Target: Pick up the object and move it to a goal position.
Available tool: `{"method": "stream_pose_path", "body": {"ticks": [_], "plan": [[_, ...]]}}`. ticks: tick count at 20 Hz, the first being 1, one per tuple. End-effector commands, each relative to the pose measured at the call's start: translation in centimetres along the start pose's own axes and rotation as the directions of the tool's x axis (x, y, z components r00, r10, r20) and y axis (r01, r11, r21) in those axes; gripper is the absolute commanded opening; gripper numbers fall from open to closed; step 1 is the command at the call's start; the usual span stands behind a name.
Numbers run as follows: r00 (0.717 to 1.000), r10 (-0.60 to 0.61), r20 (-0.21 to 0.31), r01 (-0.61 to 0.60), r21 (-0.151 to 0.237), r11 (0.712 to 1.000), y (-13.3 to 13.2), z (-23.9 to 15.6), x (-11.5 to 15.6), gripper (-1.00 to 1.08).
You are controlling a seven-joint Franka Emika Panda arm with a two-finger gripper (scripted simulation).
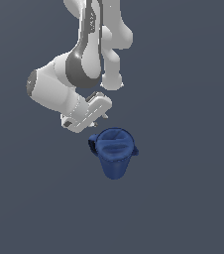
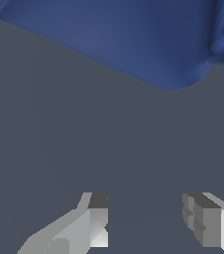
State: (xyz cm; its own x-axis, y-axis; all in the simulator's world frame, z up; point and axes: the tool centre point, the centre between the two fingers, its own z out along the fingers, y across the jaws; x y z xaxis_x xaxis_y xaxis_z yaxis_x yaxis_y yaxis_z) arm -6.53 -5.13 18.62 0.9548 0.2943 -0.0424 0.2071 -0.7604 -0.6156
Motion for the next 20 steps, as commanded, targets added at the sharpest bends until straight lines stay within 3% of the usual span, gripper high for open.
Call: {"method": "stream_pose_path", "body": {"ticks": [1, 11, 20], "plan": [[0.999, -0.028, -0.020, 0.029, 0.026, 0.999, 0.8, 0.1, 0.1, 0.28], [0.980, -0.155, -0.123, 0.165, 0.080, 0.983, 3.9, 0.0, 0.7, 0.28], [0.927, -0.299, -0.225, 0.319, 0.058, 0.946, 6.1, -1.0, 1.7, 0.28]]}}
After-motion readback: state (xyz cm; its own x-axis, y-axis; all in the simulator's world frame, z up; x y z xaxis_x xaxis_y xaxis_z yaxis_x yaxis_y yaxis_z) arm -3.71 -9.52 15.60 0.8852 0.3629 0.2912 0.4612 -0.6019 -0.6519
